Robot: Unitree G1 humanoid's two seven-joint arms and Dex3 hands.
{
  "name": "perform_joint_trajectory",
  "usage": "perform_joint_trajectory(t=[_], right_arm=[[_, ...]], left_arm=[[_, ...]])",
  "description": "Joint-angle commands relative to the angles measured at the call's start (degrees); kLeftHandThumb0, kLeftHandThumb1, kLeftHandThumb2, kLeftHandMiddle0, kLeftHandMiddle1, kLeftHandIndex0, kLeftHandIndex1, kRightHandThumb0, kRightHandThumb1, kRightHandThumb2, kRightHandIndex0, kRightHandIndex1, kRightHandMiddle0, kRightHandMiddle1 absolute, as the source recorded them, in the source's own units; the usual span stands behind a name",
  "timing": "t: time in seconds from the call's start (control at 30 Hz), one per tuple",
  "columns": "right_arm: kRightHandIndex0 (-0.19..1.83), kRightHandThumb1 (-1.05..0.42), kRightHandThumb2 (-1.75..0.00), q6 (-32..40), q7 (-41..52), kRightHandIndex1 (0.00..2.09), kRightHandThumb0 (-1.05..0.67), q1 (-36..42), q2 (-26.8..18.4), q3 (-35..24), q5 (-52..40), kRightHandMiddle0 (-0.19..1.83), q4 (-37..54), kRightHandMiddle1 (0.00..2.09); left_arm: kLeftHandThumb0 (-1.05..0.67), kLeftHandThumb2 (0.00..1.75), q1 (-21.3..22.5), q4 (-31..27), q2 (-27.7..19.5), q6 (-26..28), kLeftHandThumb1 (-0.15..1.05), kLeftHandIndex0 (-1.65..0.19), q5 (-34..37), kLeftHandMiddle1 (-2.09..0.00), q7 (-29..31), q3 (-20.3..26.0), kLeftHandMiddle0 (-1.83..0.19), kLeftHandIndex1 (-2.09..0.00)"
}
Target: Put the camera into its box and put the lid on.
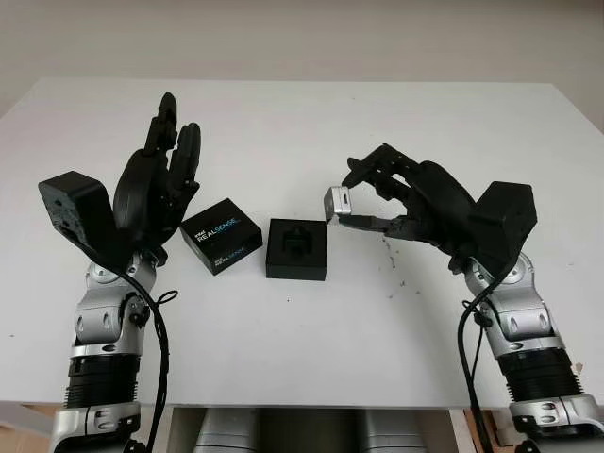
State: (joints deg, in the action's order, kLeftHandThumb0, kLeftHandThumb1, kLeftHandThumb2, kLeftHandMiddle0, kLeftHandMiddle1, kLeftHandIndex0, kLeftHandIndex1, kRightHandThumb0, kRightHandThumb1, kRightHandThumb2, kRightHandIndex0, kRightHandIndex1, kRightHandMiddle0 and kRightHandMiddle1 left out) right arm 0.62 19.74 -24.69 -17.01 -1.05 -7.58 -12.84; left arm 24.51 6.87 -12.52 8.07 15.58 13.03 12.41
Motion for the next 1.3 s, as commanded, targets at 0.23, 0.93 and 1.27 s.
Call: perform_joint_trajectory(t=[0.23,0.93,1.27], right_arm=[[0.21,-1.03,-0.06,-1.1,-4.3,0.03,-0.37,1.5,8.1,0.1,-0.9,0.22,0.7,1.85],[0.19,-1.01,-0.05,-0.9,-4.9,0.04,-0.37,1.0,12.1,2.3,1.8,0.26,-6.0,1.86],[0.20,-1.00,-0.05,-0.1,-4.4,0.05,-0.36,1.3,13.1,3.7,2.7,0.26,-7.0,1.80]], left_arm=[[-0.63,0.49,-1.1,-2.0,0.8,-0.3,1.05,0.19,0.3,0.00,-0.6,0.0,0.19,0.00],[-0.64,0.48,-1.8,-2.6,1.0,0.0,1.05,0.19,0.6,0.00,-0.9,0.3,0.19,0.00],[-0.64,0.48,-2.1,-3.3,1.0,0.5,1.05,0.19,0.4,0.00,-1.3,0.1,0.19,0.00]])
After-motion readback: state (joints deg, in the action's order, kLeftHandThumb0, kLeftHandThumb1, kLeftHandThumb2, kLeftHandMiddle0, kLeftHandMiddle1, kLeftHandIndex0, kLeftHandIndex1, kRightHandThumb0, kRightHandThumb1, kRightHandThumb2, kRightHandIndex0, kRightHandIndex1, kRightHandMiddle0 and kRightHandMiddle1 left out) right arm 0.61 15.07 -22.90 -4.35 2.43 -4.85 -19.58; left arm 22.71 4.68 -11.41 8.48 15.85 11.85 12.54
